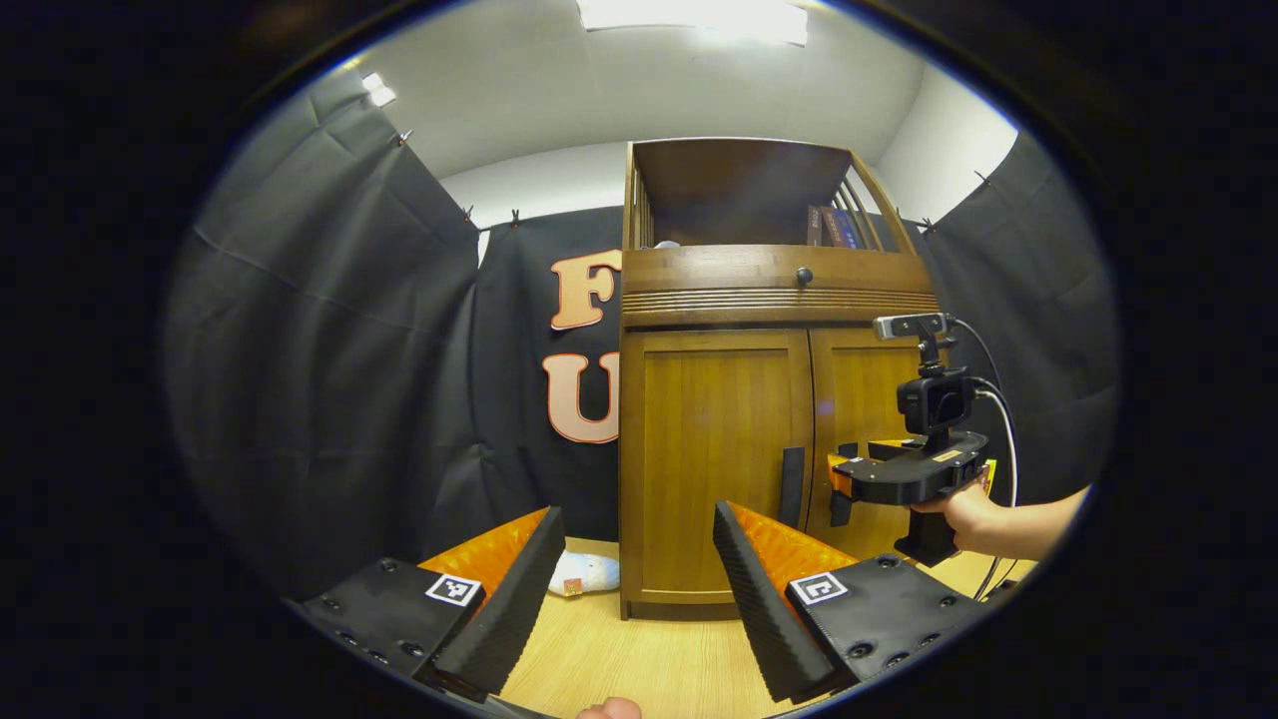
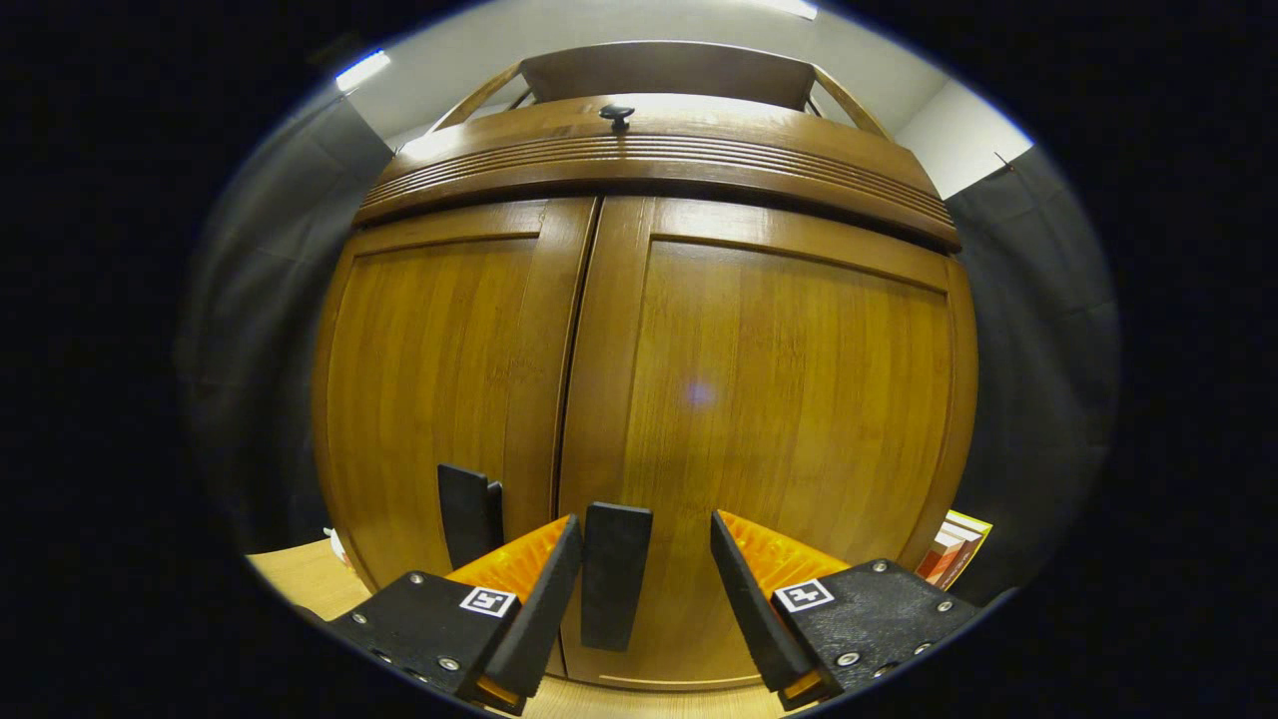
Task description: Open the right door of the double-door shoe cabinet with the right hand, and open the left door with the left hand.
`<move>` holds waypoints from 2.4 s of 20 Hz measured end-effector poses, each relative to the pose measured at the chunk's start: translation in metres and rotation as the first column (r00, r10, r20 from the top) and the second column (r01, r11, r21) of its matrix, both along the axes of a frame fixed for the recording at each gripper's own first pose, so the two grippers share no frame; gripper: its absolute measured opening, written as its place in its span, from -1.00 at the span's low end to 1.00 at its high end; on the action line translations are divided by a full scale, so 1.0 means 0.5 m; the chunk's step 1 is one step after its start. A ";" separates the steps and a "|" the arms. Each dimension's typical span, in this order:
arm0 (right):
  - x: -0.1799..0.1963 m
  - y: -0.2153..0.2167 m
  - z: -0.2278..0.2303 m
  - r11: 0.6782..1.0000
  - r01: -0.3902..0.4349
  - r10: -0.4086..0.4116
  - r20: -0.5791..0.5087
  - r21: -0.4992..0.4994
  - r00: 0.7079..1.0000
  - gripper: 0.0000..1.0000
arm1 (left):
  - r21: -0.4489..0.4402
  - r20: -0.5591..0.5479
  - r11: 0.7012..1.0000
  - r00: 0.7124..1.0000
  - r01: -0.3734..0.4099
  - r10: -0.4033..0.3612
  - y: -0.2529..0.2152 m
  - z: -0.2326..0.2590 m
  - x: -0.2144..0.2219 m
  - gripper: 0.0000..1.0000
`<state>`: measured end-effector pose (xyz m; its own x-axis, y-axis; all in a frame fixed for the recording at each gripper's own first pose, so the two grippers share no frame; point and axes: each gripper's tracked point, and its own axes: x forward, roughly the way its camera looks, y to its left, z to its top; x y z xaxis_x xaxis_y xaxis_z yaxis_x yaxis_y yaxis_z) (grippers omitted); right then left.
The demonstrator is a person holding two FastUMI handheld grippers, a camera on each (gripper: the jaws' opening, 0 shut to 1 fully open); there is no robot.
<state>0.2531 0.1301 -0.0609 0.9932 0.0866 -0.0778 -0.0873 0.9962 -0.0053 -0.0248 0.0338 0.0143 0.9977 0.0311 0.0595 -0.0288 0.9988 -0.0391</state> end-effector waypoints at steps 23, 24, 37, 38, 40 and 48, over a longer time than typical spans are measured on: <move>0.015 0.029 -0.042 0.998 -0.046 0.048 -0.035 0.047 0.998 -0.55 | 0.001 -0.054 1.000 0.998 0.021 -0.021 -0.019 -0.027 -0.002 0.87; 0.012 0.028 -0.042 0.998 -0.048 0.050 -0.041 0.044 0.998 -0.55 | 0.003 -0.057 1.000 0.998 0.021 -0.021 -0.020 -0.027 -0.005 0.93; -0.118 0.003 -0.034 0.991 -0.112 0.115 -0.038 0.075 0.993 -0.56 | 0.015 -0.037 0.998 0.998 0.057 -0.057 -0.077 -0.006 -0.044 0.93; -0.130 -0.001 -0.033 0.990 -0.115 0.118 -0.038 0.076 0.992 -0.56 | 0.015 -0.036 0.998 0.998 0.060 -0.059 -0.083 -0.008 -0.049 0.87; -0.158 -0.012 -0.031 0.990 -0.122 0.125 -0.034 0.076 0.992 -0.56 | 0.012 -0.035 0.998 0.997 0.066 -0.065 -0.095 -0.004 -0.055 0.87; -0.274 -0.089 -0.018 0.988 -0.134 0.136 -0.023 0.082 0.990 -0.56 | 0.000 -0.057 0.996 0.995 0.085 -0.085 -0.148 -0.015 -0.071 0.93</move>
